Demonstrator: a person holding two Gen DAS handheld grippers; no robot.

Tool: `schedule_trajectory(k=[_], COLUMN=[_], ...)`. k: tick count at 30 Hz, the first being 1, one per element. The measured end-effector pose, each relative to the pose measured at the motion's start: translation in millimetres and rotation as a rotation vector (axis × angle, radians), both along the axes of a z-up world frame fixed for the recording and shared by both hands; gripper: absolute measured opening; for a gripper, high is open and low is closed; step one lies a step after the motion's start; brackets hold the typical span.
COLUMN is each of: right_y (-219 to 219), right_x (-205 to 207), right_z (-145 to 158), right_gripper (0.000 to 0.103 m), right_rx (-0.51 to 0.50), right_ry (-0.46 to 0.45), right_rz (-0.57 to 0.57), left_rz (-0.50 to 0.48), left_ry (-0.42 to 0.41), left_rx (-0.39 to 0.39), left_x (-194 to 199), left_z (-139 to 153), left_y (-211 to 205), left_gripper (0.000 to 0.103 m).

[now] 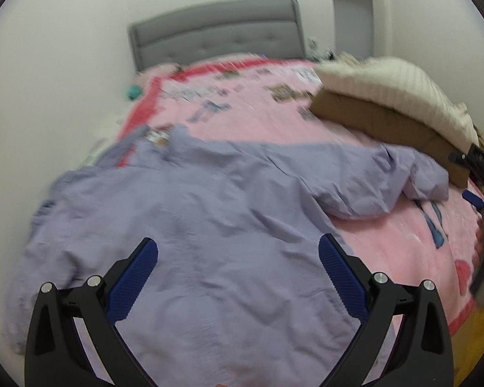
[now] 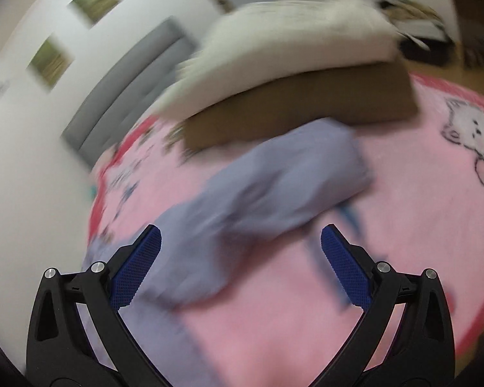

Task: Fold large clothes
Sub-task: 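Grasp the jacket sleeve cuff with the right tool and lift it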

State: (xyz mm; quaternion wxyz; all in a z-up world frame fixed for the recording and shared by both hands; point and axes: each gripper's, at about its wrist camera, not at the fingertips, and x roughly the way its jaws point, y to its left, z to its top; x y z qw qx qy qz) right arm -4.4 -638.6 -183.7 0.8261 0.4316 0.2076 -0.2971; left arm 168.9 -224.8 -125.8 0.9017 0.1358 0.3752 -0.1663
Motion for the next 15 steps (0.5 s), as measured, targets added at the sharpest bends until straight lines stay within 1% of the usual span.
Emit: schedule_trajectory(k=[2, 3, 4, 6, 8, 10, 12, 13, 14, 15], right_y=[-38.3, -50.3, -56.8, -67.3, -78.5, -86.3, -88.1, -89.8, -91.3, -92.2], right_x=[-4.9, -4.5, -5.3, -4.1, 3.2, 12.5, 20.8, 26.4, 31.4, 35.5], right_z=[-29.7, -39.5, -47.3, -61.3, -76.5, -87.5, -93.6, -98.4, -103.1, -101.7], right_gripper=[0.094, 0.092, 0.089, 0.089, 0.089, 0.088, 0.08, 0.074, 0.073, 0.065], right_rx=[0.086, 0.108, 0.122, 0.159, 0.202, 0.209, 0.203, 0.213, 0.236, 0.248], right_ry=[0.013, 0.01, -0.011, -0.042, -0.038, -0.023, -0.035, -0.045, -0.045, -0.045], right_rz=[-0.02, -0.021, -0.024, -0.034, -0.047, -0.054, -0.063, -0.071, -0.084, -0.087], left_rz=[-0.012, -0.017, -0.024, -0.032, -0.034, -0.031, -0.022, -0.019, -0.015, -0.011], left_ry=[0.042, 0.058, 0.079, 0.098, 0.11, 0.128, 0.145, 0.15, 0.151, 0.153], left_rx=[-0.003, -0.005, -0.005, 0.006, 0.025, 0.032, 0.029, 0.027, 0.027, 0.031], left_x=[4.4, 6.1, 8.1, 10.9, 12.5, 12.6, 12.1, 11.8, 12.3, 12.7], left_z=[-16.3, -22.3, -31.1, -42.8, -52.8, -59.4, -63.5, -63.9, -65.2, -66.3], left_y=[-9.5, -12.6, -15.9, -21.2, -24.8, -25.4, -22.8, -20.7, -19.8, -18.9], left_gripper=[0.098, 0.098, 0.098, 0.098, 0.098, 0.098, 0.098, 0.098, 0.098, 0.098])
